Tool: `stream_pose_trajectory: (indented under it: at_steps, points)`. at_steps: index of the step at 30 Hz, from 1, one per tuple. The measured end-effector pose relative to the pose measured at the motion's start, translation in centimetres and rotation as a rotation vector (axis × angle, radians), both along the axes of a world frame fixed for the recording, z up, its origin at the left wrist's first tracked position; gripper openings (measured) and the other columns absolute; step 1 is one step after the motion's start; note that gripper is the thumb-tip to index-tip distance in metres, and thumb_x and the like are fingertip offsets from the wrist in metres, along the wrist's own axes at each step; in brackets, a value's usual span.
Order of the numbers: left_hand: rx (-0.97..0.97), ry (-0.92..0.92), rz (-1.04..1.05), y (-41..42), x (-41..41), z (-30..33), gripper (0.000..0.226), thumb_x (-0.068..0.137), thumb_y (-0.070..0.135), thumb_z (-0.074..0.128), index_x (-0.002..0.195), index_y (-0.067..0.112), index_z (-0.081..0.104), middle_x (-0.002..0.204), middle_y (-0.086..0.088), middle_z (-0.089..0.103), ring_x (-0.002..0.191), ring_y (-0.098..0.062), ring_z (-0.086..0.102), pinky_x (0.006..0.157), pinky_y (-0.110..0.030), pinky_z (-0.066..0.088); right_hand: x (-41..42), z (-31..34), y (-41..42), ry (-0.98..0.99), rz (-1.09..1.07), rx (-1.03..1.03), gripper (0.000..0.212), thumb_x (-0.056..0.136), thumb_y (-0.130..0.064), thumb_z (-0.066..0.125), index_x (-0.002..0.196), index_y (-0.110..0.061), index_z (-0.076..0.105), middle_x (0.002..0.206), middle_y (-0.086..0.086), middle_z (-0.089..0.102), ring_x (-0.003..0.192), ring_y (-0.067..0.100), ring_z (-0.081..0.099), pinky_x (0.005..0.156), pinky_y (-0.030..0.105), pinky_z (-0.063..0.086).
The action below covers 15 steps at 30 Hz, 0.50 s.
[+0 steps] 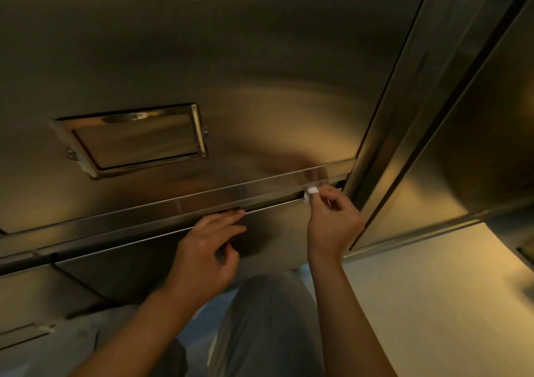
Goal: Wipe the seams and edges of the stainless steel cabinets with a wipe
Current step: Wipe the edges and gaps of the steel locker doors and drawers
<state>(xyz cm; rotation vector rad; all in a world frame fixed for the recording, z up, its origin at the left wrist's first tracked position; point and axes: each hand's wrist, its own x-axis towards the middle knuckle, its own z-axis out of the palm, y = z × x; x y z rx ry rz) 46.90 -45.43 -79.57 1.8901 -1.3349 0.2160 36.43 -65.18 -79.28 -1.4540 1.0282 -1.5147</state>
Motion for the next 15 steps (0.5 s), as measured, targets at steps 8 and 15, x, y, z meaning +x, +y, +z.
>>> stream_pose_trajectory:
  at_steps: [8, 15]
  points:
    - [0.096, 0.009, -0.084, 2.4, 1.6, 0.3, 0.039, 0.088, 0.014, 0.053, 0.119, 0.018, 0.077, 0.141, 0.009, 0.064, 0.140, -0.008, 0.051, 0.120, -0.032, 0.039, 3.5, 0.1, 7.4, -0.030, 0.160, 0.015, 0.024, 0.073, 0.006, 0.085, 0.082, -0.014, 0.077, 0.083, -0.003, 0.073, 0.080, 0.007, 0.070, 0.075, 0.020, 0.055]
    - [0.080, -0.021, 0.045, 9.4, 3.4, 0.5, 0.039, 0.087, 0.013, 0.050, 0.115, 0.015, 0.077, 0.139, 0.006, 0.066, 0.135, -0.014, 0.056, 0.119, -0.027, 0.037, 5.5, 0.4, 12.2, -0.052, 0.262, 0.052, 0.018, 0.074, 0.014, 0.081, 0.081, -0.003, 0.077, 0.083, 0.006, 0.072, 0.078, 0.000, 0.068, 0.071, 0.009, 0.050]
